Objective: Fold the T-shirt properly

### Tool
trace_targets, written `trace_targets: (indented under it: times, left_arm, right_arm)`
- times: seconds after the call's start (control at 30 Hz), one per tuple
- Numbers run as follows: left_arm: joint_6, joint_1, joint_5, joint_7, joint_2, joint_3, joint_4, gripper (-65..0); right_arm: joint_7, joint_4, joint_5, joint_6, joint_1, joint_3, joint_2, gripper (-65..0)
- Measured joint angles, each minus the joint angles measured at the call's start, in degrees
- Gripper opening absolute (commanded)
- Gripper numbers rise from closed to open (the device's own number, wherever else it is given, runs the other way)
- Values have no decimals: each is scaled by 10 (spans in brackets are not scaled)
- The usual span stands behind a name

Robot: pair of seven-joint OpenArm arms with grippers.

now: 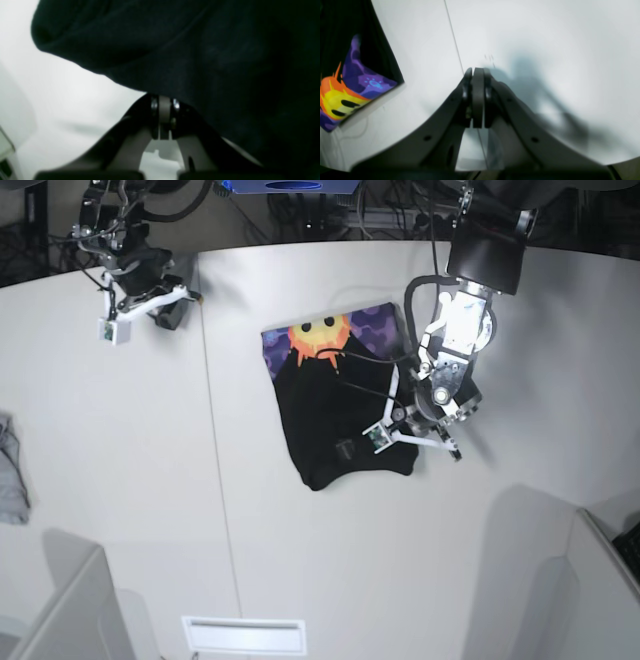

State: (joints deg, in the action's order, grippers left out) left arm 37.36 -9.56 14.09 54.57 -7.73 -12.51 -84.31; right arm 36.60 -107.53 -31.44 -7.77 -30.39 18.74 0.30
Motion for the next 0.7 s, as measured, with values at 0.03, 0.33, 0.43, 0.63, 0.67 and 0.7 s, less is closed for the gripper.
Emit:
trace_targets:
  times: [0.03,0.33,0.43,0.63,0.67,0.7]
  left_arm:
    - [0,-4,-5,-2,7,0,0,-650]
    - [0,-23,-4,-3,26,-20,3,-650]
    - [1,-19,-6,0,26,-16,-9,-650]
    - [2,-7,-4,2,-20,-5,-65,-650]
    - [0,3,-4,0,-30,-5,-78,-650]
    - [0,16,-6,0,-39,-4,-90,-650]
  right_arm:
    - [0,0,0,0,-2,0,0,-650]
    - [0,0,0,0,-3,0,0,-650]
    - [0,0,0,0,-7,0,4,-650]
    - [0,0,-1,0,-8,0,16,-650]
    - [0,0,0,0,-8,0,14,-650]
    - [1,0,0,0,-8,0,13,-650]
